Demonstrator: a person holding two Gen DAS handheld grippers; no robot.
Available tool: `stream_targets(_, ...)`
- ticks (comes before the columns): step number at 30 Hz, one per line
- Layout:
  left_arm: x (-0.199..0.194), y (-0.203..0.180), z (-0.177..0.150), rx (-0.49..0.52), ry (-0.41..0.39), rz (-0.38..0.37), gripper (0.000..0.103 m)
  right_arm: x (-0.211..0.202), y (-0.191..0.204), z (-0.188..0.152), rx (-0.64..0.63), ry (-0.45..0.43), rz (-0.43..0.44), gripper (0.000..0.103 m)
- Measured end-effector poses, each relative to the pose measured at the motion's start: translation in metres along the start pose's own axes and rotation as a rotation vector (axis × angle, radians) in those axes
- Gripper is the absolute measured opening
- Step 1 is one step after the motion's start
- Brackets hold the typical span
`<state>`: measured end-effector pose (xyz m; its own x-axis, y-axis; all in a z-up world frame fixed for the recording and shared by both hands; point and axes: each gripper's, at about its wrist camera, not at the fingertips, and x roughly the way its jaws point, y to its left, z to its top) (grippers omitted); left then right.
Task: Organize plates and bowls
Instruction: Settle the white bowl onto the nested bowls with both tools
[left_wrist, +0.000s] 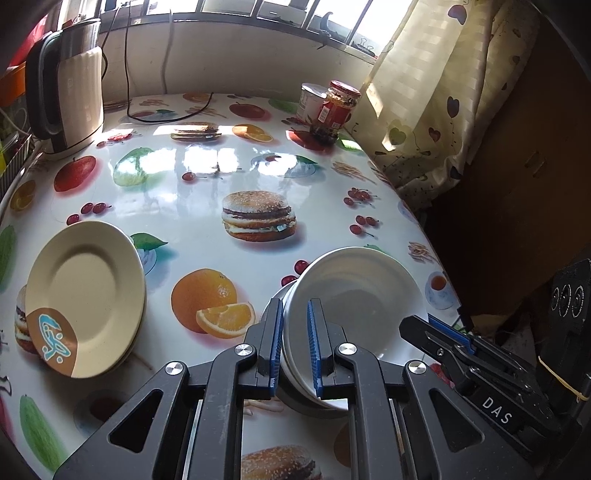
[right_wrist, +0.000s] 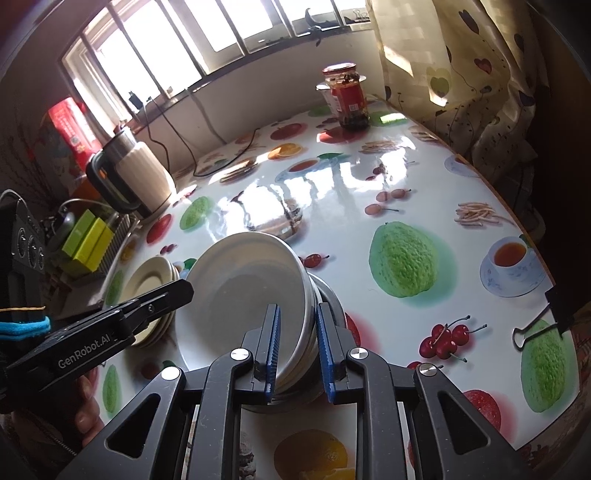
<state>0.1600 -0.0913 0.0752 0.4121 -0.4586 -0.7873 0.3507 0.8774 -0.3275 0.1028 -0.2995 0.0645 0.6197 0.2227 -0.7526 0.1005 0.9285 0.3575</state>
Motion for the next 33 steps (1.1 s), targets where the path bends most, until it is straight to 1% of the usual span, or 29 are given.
stream_targets(3, -0.002, 0.001, -0.001, 0.000, -0.005, 0.001, 0.012, -0.001, 0.000, 0.002, 0.011, 0.015, 0.011, 0.019)
stream_targets(7, 0.001, 0.001, -0.001, -0.007, 0.010, 0.001, 0.012, 0.000, -0.003, 0.004, 0.042, 0.029, 0.032, 0.019)
stream_targets(11, 0.006, 0.002, -0.001, -0.020, 0.029, 0.003, 0.012, 0.004, -0.005, 0.007, 0.050, 0.042, 0.018, 0.020)
stream_targets(17, 0.007, 0.000, -0.001, -0.012, 0.027, 0.011, 0.012, 0.009, -0.006, 0.011, 0.052, 0.052, 0.020, 0.021)
stream_targets(19, 0.006, 0.000, -0.001, -0.012, 0.026, 0.003, 0.012, 0.010, -0.007, 0.012, 0.056, 0.053, 0.018, 0.021)
stream_targets(20, 0.006, 0.000, -0.001, -0.014, 0.024, 0.001, 0.012, 0.009, -0.007, 0.012, 0.056, 0.051, 0.019, 0.021)
stream_targets(24, 0.005, 0.001, 0.000, -0.020, 0.019, -0.003, 0.012, 0.000, -0.004, 0.020, 0.028, -0.019, 0.015, 0.021)
stream_targets(27, 0.004, 0.003, 0.001, -0.021, 0.015, -0.007, 0.012, 0.002, 0.000, 0.027, -0.011, -0.058, -0.016, 0.021)
stream_targets(31, 0.004, 0.004, 0.001, -0.021, 0.016, -0.003, 0.012, 0.009, 0.003, 0.030, -0.043, -0.073, -0.028, 0.019)
stream_targets(33, 0.004, 0.004, 0.001, -0.022, 0.014, -0.003, 0.012, 0.014, 0.005, 0.030, -0.056, -0.064, -0.030, 0.015)
